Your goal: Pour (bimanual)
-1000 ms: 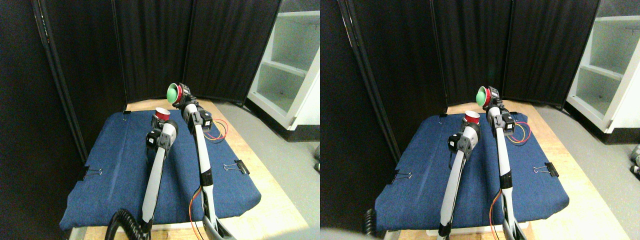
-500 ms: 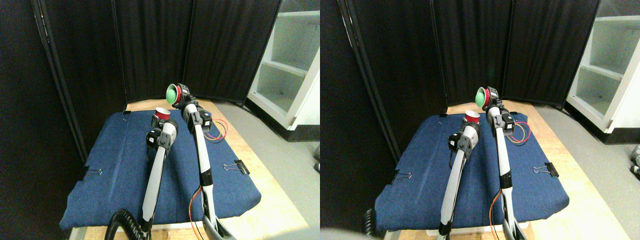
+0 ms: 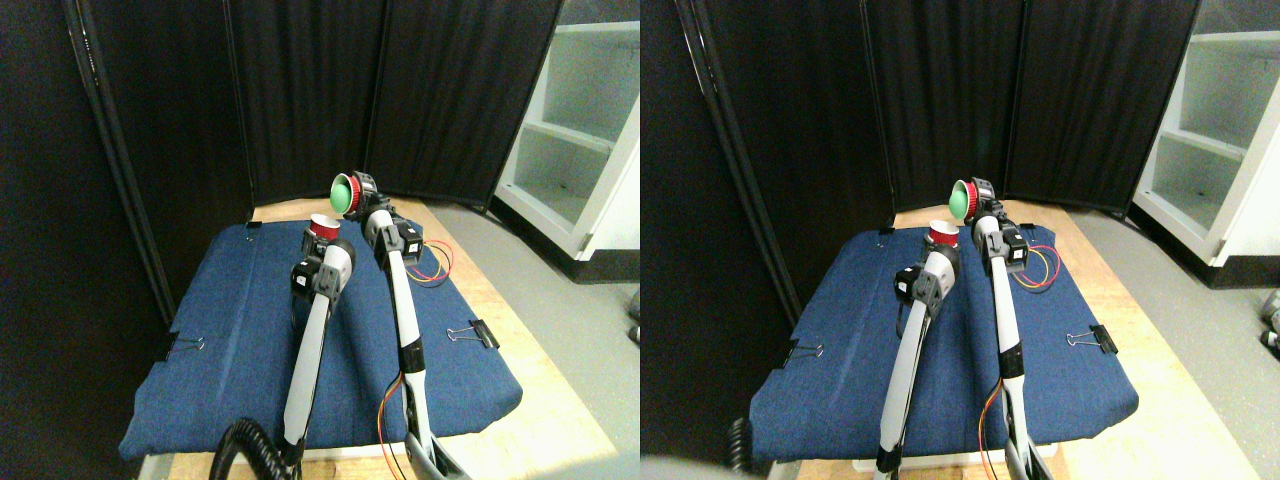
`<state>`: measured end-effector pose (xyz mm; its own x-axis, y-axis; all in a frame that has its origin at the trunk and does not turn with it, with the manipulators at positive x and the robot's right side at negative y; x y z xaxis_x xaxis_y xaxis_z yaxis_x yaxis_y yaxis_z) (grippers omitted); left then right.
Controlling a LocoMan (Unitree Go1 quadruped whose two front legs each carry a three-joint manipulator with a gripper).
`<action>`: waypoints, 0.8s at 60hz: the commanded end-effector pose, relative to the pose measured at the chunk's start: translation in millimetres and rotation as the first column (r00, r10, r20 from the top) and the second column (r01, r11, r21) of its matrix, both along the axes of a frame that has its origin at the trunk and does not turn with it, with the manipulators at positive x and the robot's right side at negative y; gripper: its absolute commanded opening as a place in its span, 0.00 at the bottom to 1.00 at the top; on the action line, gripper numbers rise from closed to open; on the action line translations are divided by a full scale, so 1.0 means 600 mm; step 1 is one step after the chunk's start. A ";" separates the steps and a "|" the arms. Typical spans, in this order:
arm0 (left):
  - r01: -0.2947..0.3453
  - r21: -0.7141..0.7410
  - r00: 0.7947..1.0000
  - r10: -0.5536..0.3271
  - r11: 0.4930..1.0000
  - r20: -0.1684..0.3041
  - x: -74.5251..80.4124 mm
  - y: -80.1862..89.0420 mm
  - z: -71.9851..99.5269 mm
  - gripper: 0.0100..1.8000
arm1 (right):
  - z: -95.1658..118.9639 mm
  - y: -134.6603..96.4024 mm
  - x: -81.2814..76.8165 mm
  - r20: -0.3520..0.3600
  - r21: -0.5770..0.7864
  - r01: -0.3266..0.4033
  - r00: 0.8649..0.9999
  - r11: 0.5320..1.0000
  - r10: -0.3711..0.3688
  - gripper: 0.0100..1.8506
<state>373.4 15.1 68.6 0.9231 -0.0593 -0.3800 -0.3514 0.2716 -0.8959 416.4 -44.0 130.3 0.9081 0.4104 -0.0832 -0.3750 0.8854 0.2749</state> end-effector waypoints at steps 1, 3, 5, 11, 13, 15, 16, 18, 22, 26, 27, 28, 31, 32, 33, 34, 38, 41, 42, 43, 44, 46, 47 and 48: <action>0.005 -0.032 1.000 -0.004 0.999 0.028 0.000 -0.002 0.012 0.00 | 0.014 0.013 -0.009 0.043 -0.028 -0.018 0.999 0.999 0.019 0.00; 0.005 -0.027 1.000 -0.005 1.000 0.028 0.001 -0.002 0.012 0.00 | 0.015 0.015 -0.011 0.047 -0.038 -0.023 0.999 0.999 0.025 0.00; 0.007 -0.028 1.000 -0.007 1.000 0.029 0.000 -0.002 0.013 0.00 | 0.015 0.016 -0.010 0.058 -0.050 -0.041 0.997 0.998 0.044 0.00; 0.010 -0.029 1.000 -0.009 1.000 0.027 0.000 -0.002 0.012 0.00 | 0.017 0.017 -0.011 0.059 -0.065 -0.055 0.996 0.996 0.059 0.00; 0.008 -0.029 1.000 -0.007 1.000 0.027 0.000 -0.002 0.012 0.00 | 0.017 0.017 -0.011 0.059 -0.069 -0.065 0.996 0.996 0.069 0.00; 0.007 -0.028 1.000 -0.007 1.000 0.027 0.000 -0.002 0.012 0.00 | 0.018 0.018 -0.012 0.057 -0.069 -0.066 0.996 0.995 0.070 0.00; 0.006 -0.026 1.000 -0.006 1.000 0.026 0.000 -0.002 0.012 0.00 | 0.018 0.018 -0.013 0.055 -0.067 -0.064 0.996 0.996 0.068 0.00; 0.004 -0.025 1.000 -0.004 1.000 0.026 0.000 -0.002 0.012 0.00 | 0.018 0.018 -0.013 0.057 -0.068 -0.066 0.996 0.996 0.070 0.00; 0.002 -0.018 1.000 -0.001 1.000 0.023 0.000 -0.003 0.011 0.00 | 0.018 0.018 -0.013 0.062 -0.075 -0.068 0.995 0.995 0.072 0.00; -0.002 -0.012 1.000 0.002 1.000 0.019 0.000 -0.004 0.010 0.00 | 0.018 0.018 -0.013 0.067 -0.095 -0.057 0.996 0.994 0.063 0.00; -0.002 -0.012 1.000 0.002 1.000 0.019 0.000 -0.004 0.010 0.00 | 0.018 0.018 -0.013 0.067 -0.095 -0.057 0.996 0.994 0.063 0.00; -0.001 -0.013 1.000 0.002 1.000 0.017 0.000 -0.005 0.009 0.00 | 0.018 0.017 -0.014 0.068 -0.100 -0.054 0.996 0.993 0.061 0.00; -0.002 -0.017 1.000 0.002 1.000 0.015 0.001 -0.006 0.008 0.00 | 0.019 0.016 -0.014 0.076 -0.112 -0.058 0.995 0.992 0.067 0.00; -0.003 -0.016 1.000 0.003 1.000 0.015 0.000 -0.006 0.008 0.00 | 0.019 0.015 -0.013 0.078 -0.125 -0.063 0.994 0.990 0.073 0.00; -0.002 -0.016 1.000 0.002 1.000 0.015 0.000 -0.006 0.008 0.00 | 0.019 0.015 -0.013 0.078 -0.133 -0.064 0.994 0.989 0.075 0.00; -0.001 -0.015 1.000 0.001 1.000 0.015 0.001 -0.006 0.008 0.00 | 0.019 0.014 -0.013 0.085 -0.138 -0.066 0.993 0.988 0.078 0.00; 0.002 -0.016 1.000 -0.001 1.000 0.012 0.000 -0.008 0.008 0.00 | 0.020 0.011 -0.015 0.113 -0.165 -0.065 0.990 0.984 0.085 0.00; 0.006 -0.018 1.000 -0.006 1.000 0.011 0.000 -0.008 0.008 0.00 | 0.020 0.010 -0.014 0.117 -0.174 -0.064 0.989 0.983 0.086 0.00; 0.008 -0.018 1.000 -0.008 1.000 0.012 0.000 -0.009 0.008 0.00 | 0.021 0.008 -0.013 0.123 -0.179 -0.067 0.988 0.982 0.090 0.00; 0.008 -0.017 1.000 -0.008 1.000 0.012 0.000 -0.009 0.008 0.00 | 0.021 0.008 -0.012 0.130 -0.186 -0.072 0.987 0.980 0.097 0.00; 0.008 -0.015 1.000 -0.008 1.000 0.011 -0.001 -0.009 0.008 0.00 | 0.021 0.007 -0.013 0.143 -0.202 -0.081 0.984 0.976 0.111 0.00; 0.007 -0.014 1.000 -0.007 1.000 0.010 -0.001 -0.010 0.008 0.00 | 0.022 0.006 -0.014 0.152 -0.216 -0.082 0.982 0.973 0.116 0.00; 0.006 -0.015 1.000 -0.006 1.000 0.009 -0.001 -0.010 0.008 0.00 | 0.022 0.005 -0.014 0.153 -0.218 -0.081 0.981 0.973 0.116 0.00; 0.002 -0.015 1.000 -0.002 1.000 0.009 -0.001 -0.010 0.008 0.00 | 0.022 0.004 -0.014 0.154 -0.222 -0.076 0.982 0.972 0.112 0.00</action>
<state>372.1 13.2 67.0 0.9156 -0.0671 -0.3964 -0.3644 0.2782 -0.8887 406.9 -39.9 135.1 0.8662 0.4926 -0.0844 -0.4918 0.8701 0.0320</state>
